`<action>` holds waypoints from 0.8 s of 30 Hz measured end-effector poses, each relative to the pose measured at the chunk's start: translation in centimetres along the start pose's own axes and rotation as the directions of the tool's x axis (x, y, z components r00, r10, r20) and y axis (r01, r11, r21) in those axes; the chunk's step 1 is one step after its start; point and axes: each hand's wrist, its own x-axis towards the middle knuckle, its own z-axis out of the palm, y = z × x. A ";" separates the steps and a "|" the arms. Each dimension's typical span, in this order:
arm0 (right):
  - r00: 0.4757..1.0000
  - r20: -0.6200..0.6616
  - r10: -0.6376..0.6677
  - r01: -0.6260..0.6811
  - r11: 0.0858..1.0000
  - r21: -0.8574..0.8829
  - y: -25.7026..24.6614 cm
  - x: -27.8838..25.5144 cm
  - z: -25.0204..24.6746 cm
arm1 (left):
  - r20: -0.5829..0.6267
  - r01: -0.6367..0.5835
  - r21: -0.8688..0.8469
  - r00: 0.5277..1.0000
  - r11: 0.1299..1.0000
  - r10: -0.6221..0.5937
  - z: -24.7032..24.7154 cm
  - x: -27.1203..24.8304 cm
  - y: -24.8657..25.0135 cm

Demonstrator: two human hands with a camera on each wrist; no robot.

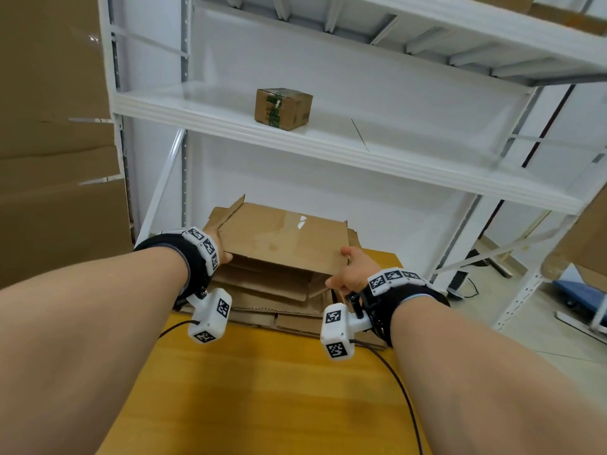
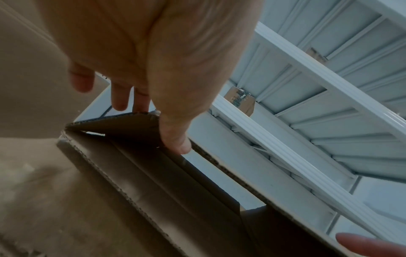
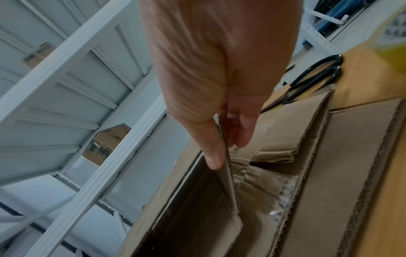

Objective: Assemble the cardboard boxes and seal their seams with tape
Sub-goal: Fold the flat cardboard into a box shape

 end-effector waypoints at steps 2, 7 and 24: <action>0.999 -0.024 -0.024 0.023 1.000 -0.010 -0.1 0.1 -0.3 | -0.018 -0.024 0.048 1.000 0.999 0.025 -0.5 -0.1 0.0; 0.975 -0.189 -0.115 0.118 0.993 0.006 -0.8 0.1 -1.5 | -0.074 -0.094 0.027 0.993 0.995 0.096 -2.1 -0.2 0.8; 0.840 -0.485 -0.242 0.267 0.964 -0.018 -1.0 0.5 -3.6 | -0.062 -0.027 0.019 0.998 0.999 0.028 -2.8 -0.5 2.3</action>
